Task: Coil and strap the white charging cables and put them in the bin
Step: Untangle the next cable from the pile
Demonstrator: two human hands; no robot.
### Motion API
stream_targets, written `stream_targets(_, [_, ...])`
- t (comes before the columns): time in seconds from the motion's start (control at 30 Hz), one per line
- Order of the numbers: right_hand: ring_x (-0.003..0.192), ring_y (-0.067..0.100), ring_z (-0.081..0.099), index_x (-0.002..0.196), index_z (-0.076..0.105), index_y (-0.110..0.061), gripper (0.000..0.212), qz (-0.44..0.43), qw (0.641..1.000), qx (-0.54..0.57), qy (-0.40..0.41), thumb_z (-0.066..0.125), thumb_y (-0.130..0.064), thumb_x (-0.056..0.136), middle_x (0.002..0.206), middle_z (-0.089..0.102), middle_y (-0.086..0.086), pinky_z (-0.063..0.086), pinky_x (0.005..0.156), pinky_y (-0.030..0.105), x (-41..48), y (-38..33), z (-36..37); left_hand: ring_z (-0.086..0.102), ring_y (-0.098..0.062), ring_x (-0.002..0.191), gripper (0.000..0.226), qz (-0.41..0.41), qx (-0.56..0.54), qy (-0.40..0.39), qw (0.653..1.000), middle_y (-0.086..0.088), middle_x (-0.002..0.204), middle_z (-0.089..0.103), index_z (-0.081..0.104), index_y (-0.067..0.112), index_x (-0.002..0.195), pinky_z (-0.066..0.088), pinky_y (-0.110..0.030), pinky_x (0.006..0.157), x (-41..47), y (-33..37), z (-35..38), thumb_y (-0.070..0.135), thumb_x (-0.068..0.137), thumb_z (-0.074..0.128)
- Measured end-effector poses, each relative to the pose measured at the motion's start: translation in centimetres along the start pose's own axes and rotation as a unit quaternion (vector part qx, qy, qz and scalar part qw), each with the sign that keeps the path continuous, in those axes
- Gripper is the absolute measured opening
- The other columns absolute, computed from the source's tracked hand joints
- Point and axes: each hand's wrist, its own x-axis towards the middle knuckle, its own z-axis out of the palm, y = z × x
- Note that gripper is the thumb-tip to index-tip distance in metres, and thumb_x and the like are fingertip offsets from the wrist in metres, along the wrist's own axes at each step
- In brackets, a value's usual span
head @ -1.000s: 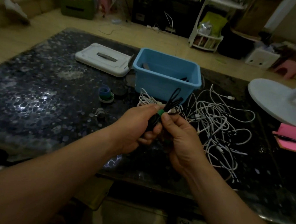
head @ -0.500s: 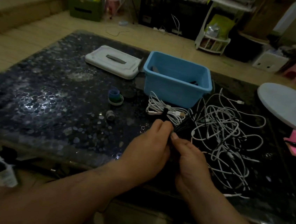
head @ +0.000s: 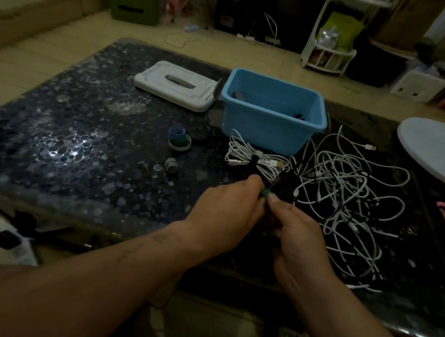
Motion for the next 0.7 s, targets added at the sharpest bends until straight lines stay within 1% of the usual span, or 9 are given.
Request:
stream_targets(0.07, [0.072, 0.017, 0.074, 0.099, 0.077, -0.005, 0.013, -0.002, 1.0, 0.003, -0.008, 0.066, -0.013, 0.101, 0.082, 0.078, 0.008, 0.058, 0.064, 0.029, 0.3, -0.3, 0.2, 0.065, -0.029, 0.083, 0.019, -0.017, -0.049, 0.008, 0.999, 0.0, 0.095, 0.067, 0.05, 0.02, 0.112, 0.05, -0.047, 0.068, 0.3, -0.2, -0.1, 0.038, 0.107, 0.046])
stream_targets(0.17, [0.072, 0.019, 0.074, 0.105, 0.075, -0.002, 0.016, -0.004, 1.0, 0.011, -0.019, 0.064, -0.015, 0.102, 0.082, 0.077, 0.01, 0.058, 0.067, 0.033, 0.4, -0.8, 0.6, 0.063, -0.019, 0.082, 0.015, -0.048, -0.162, 0.009, 0.986, 0.001, 0.094, 0.066, 0.054, 0.017, 0.111, 0.051, -0.046, 0.071, 0.7, 0.0, -0.3, 0.032, 0.107, 0.05])
stream_targets(0.23, [0.076, 0.025, 0.076, 0.105, 0.075, -0.002, 0.017, -0.004, 1.0, 0.01, -0.013, 0.064, -0.016, 0.103, 0.085, 0.077, 0.014, 0.06, 0.068, 0.037, 0.6, -0.9, 0.7, 0.061, -0.008, 0.079, 0.014, -0.098, -0.246, -0.004, 0.964, 0.003, 0.093, 0.066, 0.057, 0.017, 0.111, 0.051, -0.036, 0.069, 1.1, 0.3, -0.5, 0.029, 0.107, 0.052])
stream_targets(0.3, [0.089, 0.038, 0.077, 0.104, 0.074, -0.001, 0.017, -0.006, 1.0, 0.021, 0.001, 0.065, -0.015, 0.103, 0.094, 0.078, 0.021, 0.064, 0.077, 0.048, 0.7, -0.8, 1.0, 0.059, -0.002, 0.073, 0.014, -0.142, -0.311, -0.015, 0.94, 0.003, 0.092, 0.066, 0.06, 0.016, 0.113, 0.048, -0.027, 0.065, 1.4, 0.5, -0.5, 0.027, 0.106, 0.054])
stream_targets(0.33, [0.097, 0.044, 0.076, 0.103, 0.074, -0.001, 0.016, -0.009, 1.0, 0.028, 0.009, 0.066, -0.015, 0.102, 0.1, 0.077, 0.025, 0.063, 0.086, 0.056, 0.8, -0.7, 1.1, 0.059, -0.004, 0.073, 0.015, -0.16, -0.344, -0.019, 0.925, 0.003, 0.09, 0.066, 0.061, 0.016, 0.113, 0.048, -0.026, 0.065, 1.4, 0.6, -0.5, 0.027, 0.104, 0.055])
stream_targets(0.4, [0.104, 0.049, 0.073, 0.098, 0.075, -0.003, 0.015, -0.023, 0.999, 0.028, 0.02, 0.067, -0.015, 0.101, 0.103, 0.076, 0.028, 0.058, 0.095, 0.066, 0.9, -0.4, 1.4, 0.062, -0.011, 0.075, 0.019, -0.191, -0.41, -0.026, 0.892, -0.001, 0.087, 0.066, 0.061, 0.016, 0.112, 0.053, -0.036, 0.066, 1.4, 0.9, -0.5, 0.031, 0.1, 0.057])
stream_targets(0.47, [0.101, 0.046, 0.075, 0.092, 0.077, -0.005, 0.017, -0.043, 0.999, 0.015, 0.03, 0.067, -0.016, 0.101, 0.099, 0.078, 0.025, 0.06, 0.092, 0.063, 0.9, -0.1, 1.6, 0.062, -0.014, 0.069, 0.018, -0.206, -0.46, -0.024, 0.863, -0.003, 0.081, 0.064, 0.059, 0.011, 0.11, 0.053, -0.038, 0.06, 1.3, 1.3, -0.4, 0.027, 0.103, 0.058])
stream_targets(0.6, [0.09, 0.039, 0.078, 0.091, 0.076, -0.007, 0.019, -0.081, 0.996, -0.02, 0.029, 0.066, -0.018, 0.103, 0.091, 0.079, 0.018, 0.064, 0.079, 0.055, 0.8, -0.4, 1.8, 0.054, -0.006, 0.053, 0.013, -0.221, -0.531, -0.009, 0.818, 0.006, 0.062, 0.056, 0.057, 0.011, 0.099, 0.047, -0.028, 0.05, 1.3, 1.9, -0.8, 0.018, 0.108, 0.052])
stream_targets(0.7, [0.073, 0.028, 0.074, 0.092, 0.072, -0.007, 0.017, -0.095, 0.995, -0.032, 0.008, 0.065, -0.017, 0.103, 0.082, 0.077, 0.014, 0.063, 0.066, 0.045, 0.6, -0.8, 1.6, 0.05, -0.011, 0.055, 0.02, -0.231, -0.571, -0.006, 0.788, -0.002, 0.068, 0.053, 0.057, 0.012, 0.091, 0.044, -0.028, 0.048, 1.4, 1.9, -1.2, 0.015, 0.109, 0.049])
